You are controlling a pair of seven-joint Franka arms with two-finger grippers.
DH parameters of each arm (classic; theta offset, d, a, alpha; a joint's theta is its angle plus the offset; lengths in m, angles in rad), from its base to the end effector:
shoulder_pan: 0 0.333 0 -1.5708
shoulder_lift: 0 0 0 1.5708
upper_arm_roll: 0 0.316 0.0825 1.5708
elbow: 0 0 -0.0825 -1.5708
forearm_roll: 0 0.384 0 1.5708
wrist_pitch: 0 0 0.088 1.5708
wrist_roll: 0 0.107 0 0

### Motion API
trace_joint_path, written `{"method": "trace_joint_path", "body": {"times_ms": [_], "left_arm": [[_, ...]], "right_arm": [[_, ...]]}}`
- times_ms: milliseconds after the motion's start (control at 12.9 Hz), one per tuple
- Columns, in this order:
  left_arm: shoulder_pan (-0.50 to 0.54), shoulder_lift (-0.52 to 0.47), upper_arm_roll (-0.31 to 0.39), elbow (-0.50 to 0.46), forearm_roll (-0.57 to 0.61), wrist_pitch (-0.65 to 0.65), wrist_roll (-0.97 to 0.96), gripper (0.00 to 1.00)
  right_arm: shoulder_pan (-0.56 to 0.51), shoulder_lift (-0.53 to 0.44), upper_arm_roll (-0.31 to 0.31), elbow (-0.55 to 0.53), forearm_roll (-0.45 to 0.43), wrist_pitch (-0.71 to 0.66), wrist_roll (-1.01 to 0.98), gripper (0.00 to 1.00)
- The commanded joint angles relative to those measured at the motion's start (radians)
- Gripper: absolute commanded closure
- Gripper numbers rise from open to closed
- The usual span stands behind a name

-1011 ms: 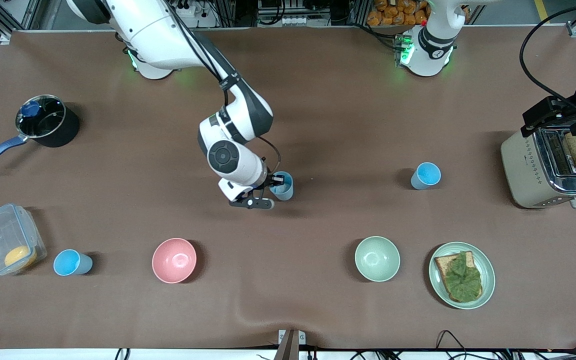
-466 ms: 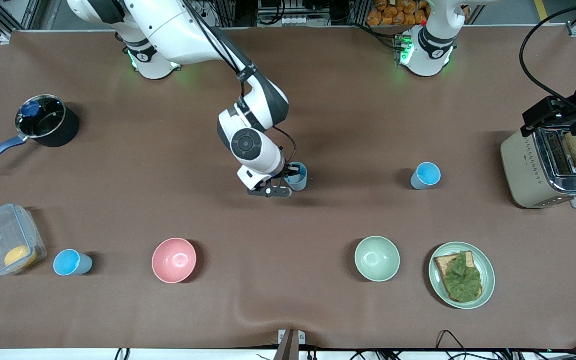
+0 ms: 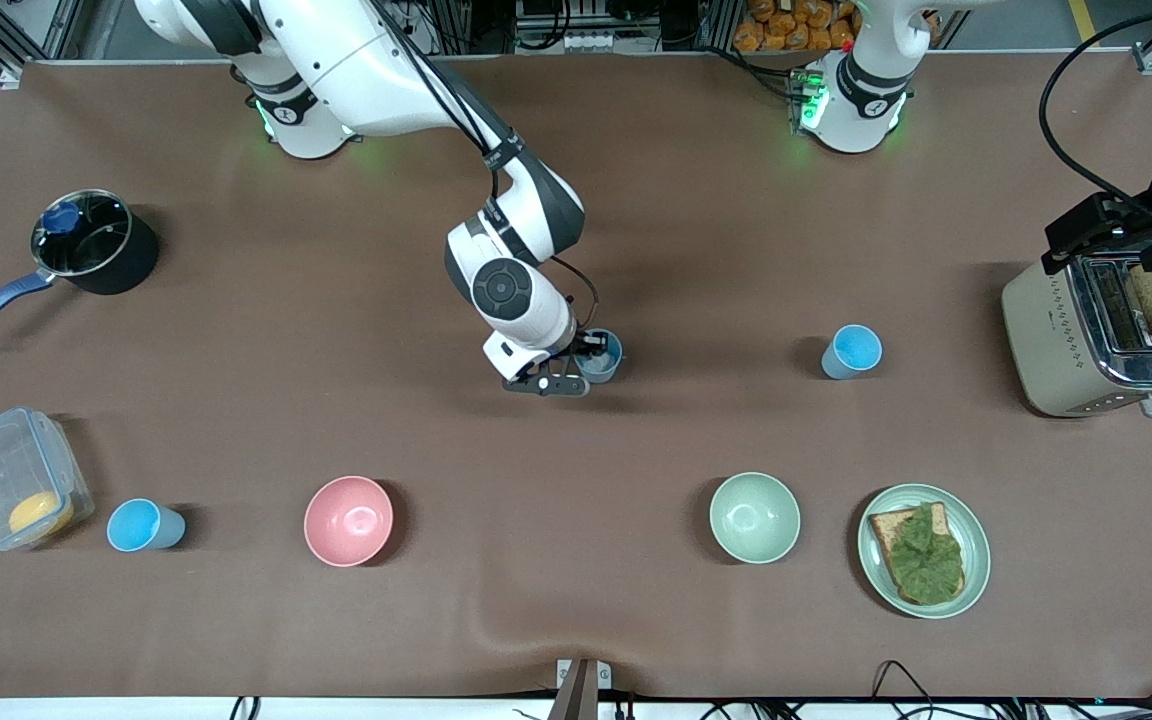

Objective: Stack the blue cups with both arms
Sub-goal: 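Carry the blue cup to the table middle and set it down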

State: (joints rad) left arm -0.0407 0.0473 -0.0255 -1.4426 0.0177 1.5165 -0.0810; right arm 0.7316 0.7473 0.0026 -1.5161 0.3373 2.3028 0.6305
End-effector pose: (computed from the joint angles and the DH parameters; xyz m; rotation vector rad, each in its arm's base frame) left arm 0.5632 -0.0350 0.6534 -3.1267 -0.0251 -0.0434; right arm 0.5274 0.4849 0.2245 -2.9067 0.1728 0.1927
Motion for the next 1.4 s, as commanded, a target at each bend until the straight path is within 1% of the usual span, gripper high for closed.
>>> {"method": "trace_joint_path", "body": {"times_ms": [0,155,311,466,622,777,933,1011,1166,1322], "left_arm": [[0.004,-0.012,-0.005,-0.004,0.018,-0.010,-0.013,0.00],[0.005,-0.012,-0.005,-0.004,0.018,-0.009,-0.014,0.00],[0.005,-0.010,-0.005,-0.004,0.018,-0.009,-0.014,0.00],[0.005,-0.010,-0.005,-0.004,0.016,-0.009,-0.014,0.00],[0.007,-0.009,-0.007,-0.002,0.010,-0.001,-0.013,0.00],[0.007,-0.004,-0.005,-0.004,-0.021,0.001,-0.014,0.00],[0.005,0.019,-0.007,-0.004,-0.028,0.004,-0.014,0.00],[0.002,0.031,-0.005,-0.004,-0.035,0.007,-0.014,0.00],[0.002,0.029,-0.010,-0.057,-0.051,0.057,-0.014,0.00],[-0.001,0.025,-0.013,-0.140,-0.051,0.144,-0.014,0.00]], "right_arm": [[-0.018,-0.005,-0.009,0.080,0.025,-0.084,0.020,0.00],[-0.046,-0.009,-0.009,0.141,0.025,-0.205,0.021,0.00],[-0.067,-0.014,-0.010,0.172,0.025,-0.270,0.021,0.00],[-0.093,-0.042,-0.012,0.177,0.025,-0.322,0.018,0.00],[-0.133,-0.081,-0.010,0.177,0.022,-0.406,0.014,0.00],[-0.165,-0.115,-0.012,0.177,0.013,-0.471,0.003,0.00],[-0.204,-0.155,-0.016,0.177,-0.023,-0.551,-0.031,0.00],[-0.237,-0.173,-0.016,0.175,-0.059,-0.589,-0.046,0.00],[-0.311,-0.210,-0.016,0.174,-0.121,-0.698,-0.119,0.00],[-0.362,-0.246,-0.018,0.171,-0.147,-0.753,-0.208,0.00]]}}
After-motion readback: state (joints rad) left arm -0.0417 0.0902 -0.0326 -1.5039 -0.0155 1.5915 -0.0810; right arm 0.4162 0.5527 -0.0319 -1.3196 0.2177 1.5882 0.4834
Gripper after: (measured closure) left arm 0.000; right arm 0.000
